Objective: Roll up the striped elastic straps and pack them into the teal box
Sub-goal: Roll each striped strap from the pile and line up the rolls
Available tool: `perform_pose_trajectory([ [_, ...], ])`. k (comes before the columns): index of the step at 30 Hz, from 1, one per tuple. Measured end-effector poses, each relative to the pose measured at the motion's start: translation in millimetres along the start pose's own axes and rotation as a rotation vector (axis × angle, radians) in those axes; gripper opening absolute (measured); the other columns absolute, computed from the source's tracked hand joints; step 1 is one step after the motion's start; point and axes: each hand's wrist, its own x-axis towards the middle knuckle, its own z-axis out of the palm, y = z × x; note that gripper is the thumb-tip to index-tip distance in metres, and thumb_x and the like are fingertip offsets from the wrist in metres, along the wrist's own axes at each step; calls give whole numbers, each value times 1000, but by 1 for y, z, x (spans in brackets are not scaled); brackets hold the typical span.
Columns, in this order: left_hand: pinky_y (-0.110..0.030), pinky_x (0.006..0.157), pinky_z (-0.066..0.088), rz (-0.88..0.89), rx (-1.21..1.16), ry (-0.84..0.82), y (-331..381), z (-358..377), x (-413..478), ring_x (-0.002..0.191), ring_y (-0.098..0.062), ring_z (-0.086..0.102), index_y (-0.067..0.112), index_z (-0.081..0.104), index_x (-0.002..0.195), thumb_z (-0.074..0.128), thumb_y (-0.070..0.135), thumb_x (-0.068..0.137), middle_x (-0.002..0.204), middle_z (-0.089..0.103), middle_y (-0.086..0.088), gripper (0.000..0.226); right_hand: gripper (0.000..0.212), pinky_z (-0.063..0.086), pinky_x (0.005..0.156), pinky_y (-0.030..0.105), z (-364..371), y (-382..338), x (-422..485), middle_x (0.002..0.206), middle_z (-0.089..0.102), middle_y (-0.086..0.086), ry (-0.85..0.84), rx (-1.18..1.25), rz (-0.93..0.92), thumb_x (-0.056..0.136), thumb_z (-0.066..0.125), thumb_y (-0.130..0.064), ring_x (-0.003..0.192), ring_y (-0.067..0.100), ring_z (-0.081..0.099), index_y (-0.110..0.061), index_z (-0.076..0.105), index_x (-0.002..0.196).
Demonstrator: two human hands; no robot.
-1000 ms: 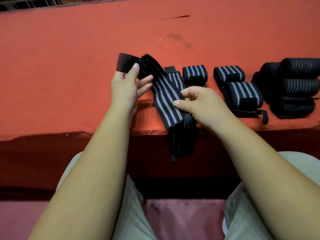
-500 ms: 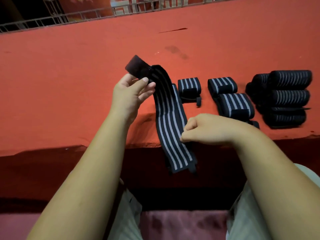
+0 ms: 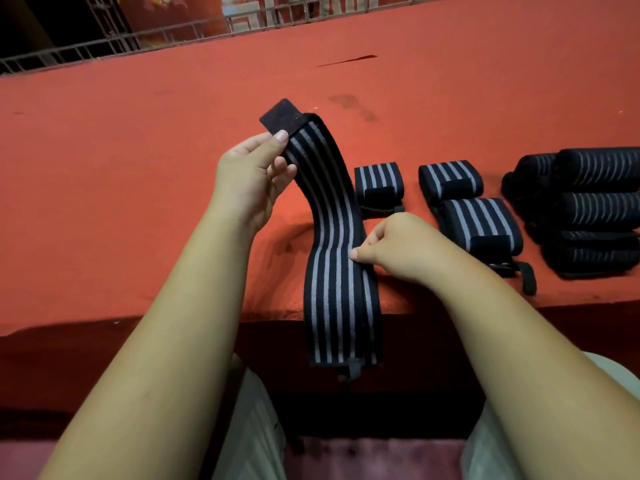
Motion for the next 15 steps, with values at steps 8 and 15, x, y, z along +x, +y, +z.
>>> perform_pose_trajectory([
  [8, -27, 70, 64, 18, 38, 81, -33, 9, 43, 58, -6, 61, 8, 69, 109, 75, 7, 101, 83, 67, -4, 10, 36, 38, 61, 28, -24, 18, 10, 55, 59, -8, -267, -44, -83, 92, 82, -43, 47, 3, 47, -16, 68, 72],
  [15, -28, 56, 54, 66, 321, 104, -62, 14, 90, 59, -11, 60, 14, 74, 106, 70, 12, 104, 88, 74, -4, 5, 35, 40, 62, 29, -24, 19, 22, 56, 61, -10, -259, -43, -64, 94, 78, -45, 47, 2, 48, -21, 65, 72],
])
